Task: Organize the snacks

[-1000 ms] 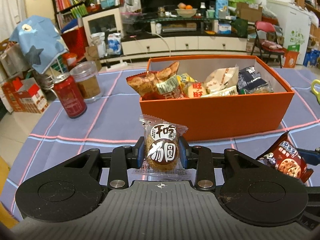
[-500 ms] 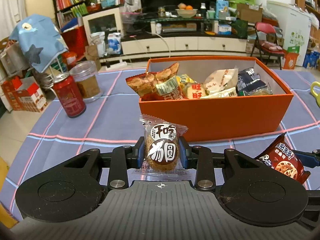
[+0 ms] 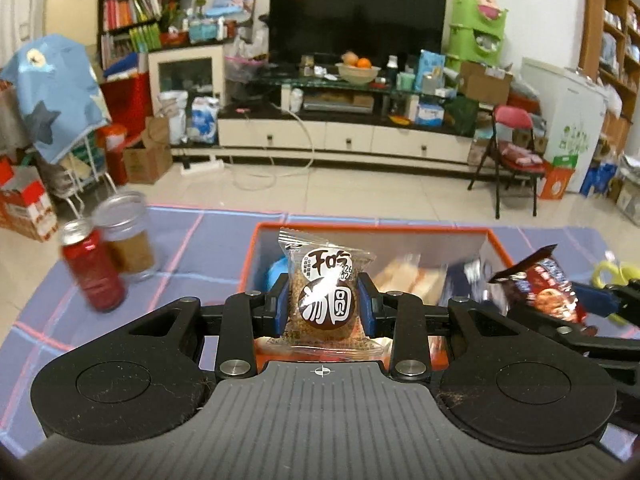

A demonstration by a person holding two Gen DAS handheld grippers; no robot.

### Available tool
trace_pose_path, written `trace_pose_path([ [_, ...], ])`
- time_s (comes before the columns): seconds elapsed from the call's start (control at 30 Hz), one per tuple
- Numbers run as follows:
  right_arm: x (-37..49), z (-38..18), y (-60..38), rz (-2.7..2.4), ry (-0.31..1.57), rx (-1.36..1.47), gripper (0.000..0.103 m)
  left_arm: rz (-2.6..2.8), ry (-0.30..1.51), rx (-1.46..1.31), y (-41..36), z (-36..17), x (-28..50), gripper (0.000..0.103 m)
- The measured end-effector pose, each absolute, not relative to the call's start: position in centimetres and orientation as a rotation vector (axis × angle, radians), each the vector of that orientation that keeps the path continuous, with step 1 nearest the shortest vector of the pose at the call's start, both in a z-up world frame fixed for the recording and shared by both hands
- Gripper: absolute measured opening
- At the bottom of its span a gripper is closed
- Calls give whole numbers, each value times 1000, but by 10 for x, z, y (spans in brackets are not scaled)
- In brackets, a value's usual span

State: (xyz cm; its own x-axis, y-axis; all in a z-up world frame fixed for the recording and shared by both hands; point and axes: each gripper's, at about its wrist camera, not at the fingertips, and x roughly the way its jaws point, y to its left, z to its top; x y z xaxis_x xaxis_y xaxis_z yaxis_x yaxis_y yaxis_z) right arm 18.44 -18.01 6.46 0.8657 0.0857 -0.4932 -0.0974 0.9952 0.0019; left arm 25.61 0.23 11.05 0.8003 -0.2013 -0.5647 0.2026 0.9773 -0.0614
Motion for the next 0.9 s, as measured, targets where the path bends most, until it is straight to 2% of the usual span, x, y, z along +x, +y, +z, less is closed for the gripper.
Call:
trace_pose_path([
  [0.07,213,67,-184,81,528,-27,53,-224,618,11,-12,107,282,0],
  [0.17,249,63,-184,79,575,-41,55,-213,645,57,-30,96,314,23],
  [0.2,258,60,-185,87,590,-37,55,-205,654,56,-32,95,318,25],
  [0.23,263,58,-185,83,599,-36,61,-204,653,48,-31,97,318,27],
  [0.27,263,60,-186,73,597,-33,66,-213,642,38,-29,101,315,41],
  [0.3,260,62,-189,66,583,-20,67,-220,628,31,-26,105,310,62],
  [0.33,254,66,-191,62,568,0,69,-221,606,29,-22,111,300,70],
  [0.4,230,76,-195,48,532,35,81,-216,556,19,-13,119,274,79],
  [0.47,198,84,-196,31,490,77,87,-219,531,16,-3,120,246,84],
  [0.6,156,76,-186,11,534,115,90,-166,583,40,10,104,206,84],
  [0.8,152,46,-156,-83,653,36,91,-72,620,95,22,79,181,83],
  [0.9,150,42,-146,-111,639,-6,91,-37,632,123,23,71,179,84],
])
